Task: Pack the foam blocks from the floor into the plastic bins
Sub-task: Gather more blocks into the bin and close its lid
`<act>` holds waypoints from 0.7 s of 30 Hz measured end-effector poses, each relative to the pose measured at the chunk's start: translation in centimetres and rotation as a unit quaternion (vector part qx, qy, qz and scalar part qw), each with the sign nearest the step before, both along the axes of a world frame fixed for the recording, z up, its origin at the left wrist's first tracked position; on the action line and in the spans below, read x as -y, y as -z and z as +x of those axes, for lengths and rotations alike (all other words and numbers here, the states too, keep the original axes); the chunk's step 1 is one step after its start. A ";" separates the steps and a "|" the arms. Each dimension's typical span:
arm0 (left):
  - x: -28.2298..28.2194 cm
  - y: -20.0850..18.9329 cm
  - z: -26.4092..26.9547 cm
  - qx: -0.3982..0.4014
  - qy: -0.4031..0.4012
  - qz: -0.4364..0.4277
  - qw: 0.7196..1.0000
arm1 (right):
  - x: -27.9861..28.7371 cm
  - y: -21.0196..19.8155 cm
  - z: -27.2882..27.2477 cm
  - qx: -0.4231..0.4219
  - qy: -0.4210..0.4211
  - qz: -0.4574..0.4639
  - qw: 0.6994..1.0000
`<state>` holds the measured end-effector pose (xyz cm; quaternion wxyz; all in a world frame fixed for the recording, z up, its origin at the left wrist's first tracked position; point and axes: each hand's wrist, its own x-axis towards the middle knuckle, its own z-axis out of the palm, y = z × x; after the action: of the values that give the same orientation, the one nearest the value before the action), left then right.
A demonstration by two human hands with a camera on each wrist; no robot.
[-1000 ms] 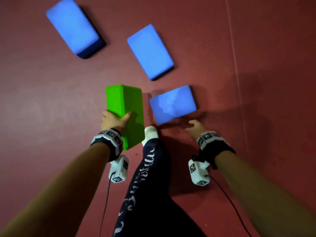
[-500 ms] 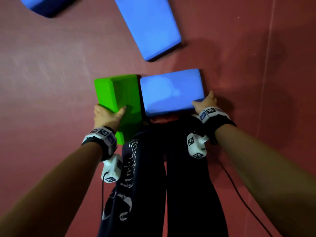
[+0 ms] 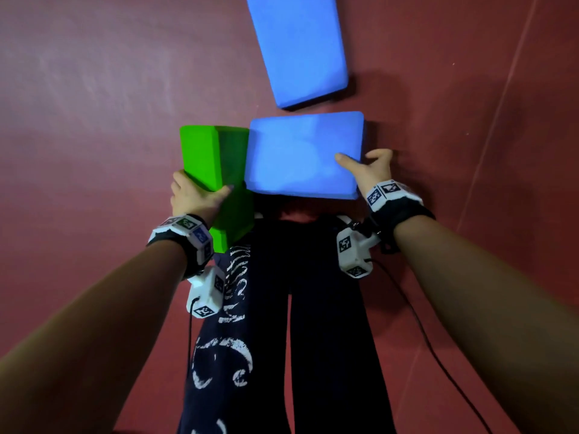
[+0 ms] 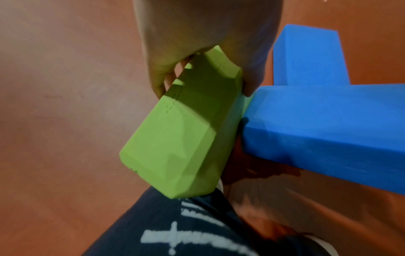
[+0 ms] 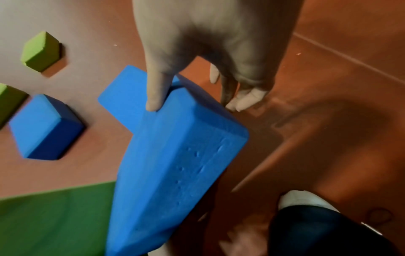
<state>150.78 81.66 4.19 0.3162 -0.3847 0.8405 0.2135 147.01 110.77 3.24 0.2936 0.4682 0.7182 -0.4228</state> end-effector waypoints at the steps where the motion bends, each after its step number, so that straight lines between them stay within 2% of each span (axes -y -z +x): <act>1: 0.1 -0.7 0.1 0.003 -0.010 0.005 1.000 | 0.0 -0.9 -0.5 0.005 -0.016 -0.003 1.000; 4: 0.4 -3.2 0.7 0.003 -0.050 0.013 0.999 | 0.7 -4.2 -1.4 0.025 -0.071 -0.009 0.997; 6: 0.4 -5.8 1.1 -0.006 -0.069 0.015 0.997 | 1.7 -7.2 -1.6 0.036 -0.139 0.008 0.990; 9: 0.4 -9.9 1.1 0.021 -0.039 0.032 0.999 | 2.8 -11.4 -2.0 0.053 -0.214 0.044 0.974; 12: -0.1 -13.5 0.6 0.032 -0.025 0.068 0.997 | 2.9 -15.0 -2.7 0.059 -0.245 0.052 0.966; 16: -0.1 -18.2 1.2 -0.013 -0.029 0.088 0.996 | 3.7 -19.7 -3.8 0.011 -0.295 0.042 0.954; 21: 2.7 -22.4 5.4 -0.053 -0.073 0.114 0.989 | 8.0 -24.9 -5.7 -0.046 -0.404 0.018 0.913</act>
<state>156.15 78.92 26.60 0.2960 -0.3949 0.7960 0.3503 141.33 102.77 28.13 0.3972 0.1235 0.8665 -0.2761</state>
